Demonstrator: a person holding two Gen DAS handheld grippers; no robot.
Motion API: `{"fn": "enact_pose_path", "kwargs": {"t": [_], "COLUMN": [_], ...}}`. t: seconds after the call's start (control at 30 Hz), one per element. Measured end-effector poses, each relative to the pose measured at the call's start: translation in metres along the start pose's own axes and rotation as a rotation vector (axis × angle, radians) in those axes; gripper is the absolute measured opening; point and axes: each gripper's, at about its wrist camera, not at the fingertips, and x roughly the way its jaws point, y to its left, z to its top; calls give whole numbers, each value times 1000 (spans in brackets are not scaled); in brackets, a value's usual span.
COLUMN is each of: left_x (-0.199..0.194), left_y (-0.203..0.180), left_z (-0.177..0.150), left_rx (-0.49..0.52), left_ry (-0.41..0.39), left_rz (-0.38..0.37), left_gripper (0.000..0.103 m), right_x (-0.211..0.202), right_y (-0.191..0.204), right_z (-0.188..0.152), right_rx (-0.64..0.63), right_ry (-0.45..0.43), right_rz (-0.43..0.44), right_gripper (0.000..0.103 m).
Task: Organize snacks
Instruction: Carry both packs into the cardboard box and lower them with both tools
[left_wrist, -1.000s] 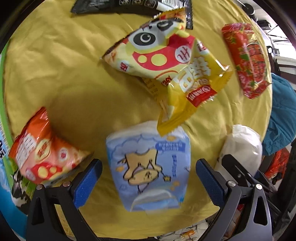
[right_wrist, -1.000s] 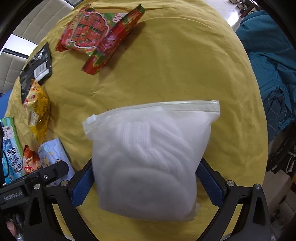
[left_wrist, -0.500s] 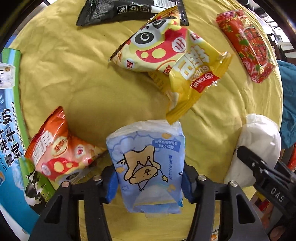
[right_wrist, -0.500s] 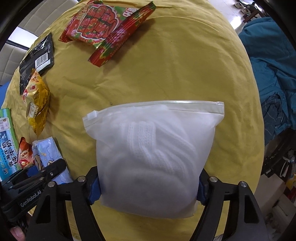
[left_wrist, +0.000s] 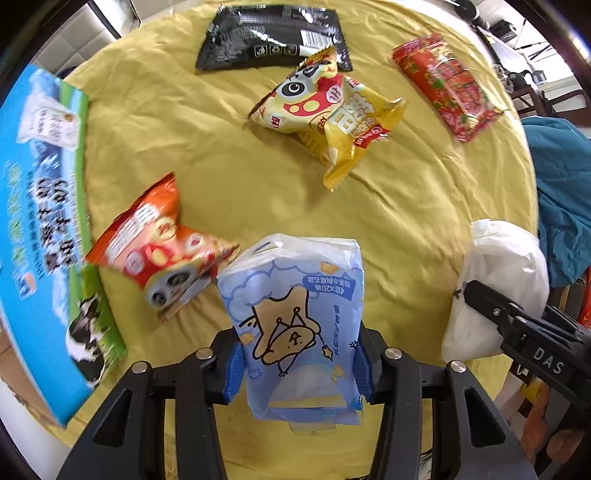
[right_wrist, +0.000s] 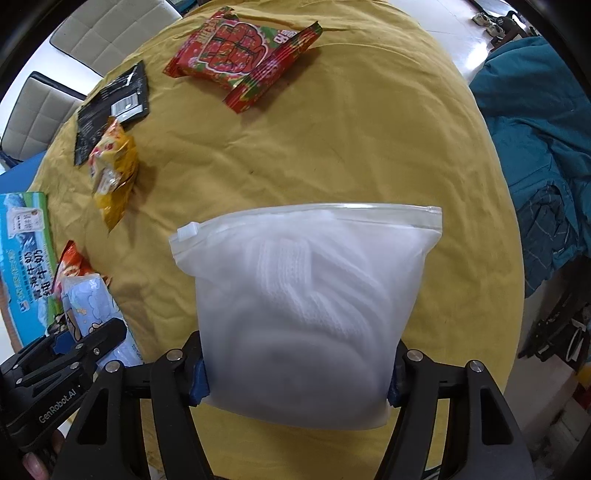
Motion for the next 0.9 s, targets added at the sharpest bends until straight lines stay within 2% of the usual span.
{"fn": "enact_pose_path", "kwargs": {"t": [0.17, 0.37, 0.4, 0.53, 0.7, 0.9], "left_x": [-59, -122, -134, -179, -226, -274], "left_y": [3, 12, 14, 30, 68, 131], "left_z": [-57, -101, -109, -129, -130, -121], "left_rx": [8, 0, -2, -8, -20, -42], "left_ry": [-61, -131, -146, -203, -258, -306], "left_rz": [-7, -38, -45, -79, -120, -144], "left_gripper": [44, 44, 44, 44, 44, 44], "right_x": [-19, -49, -56, -96, -141, -166], "right_y": [15, 47, 59, 78, 118, 202], "right_z": [-19, -30, -21, -23, -35, -45], "right_rx": [-14, -59, -67, -114, -177, -261], "right_ry": [-27, -72, -78, -111, -156, -188], "right_rz": [25, 58, 61, 89, 137, 180], "right_gripper": [70, 70, 70, 70, 70, 70]}}
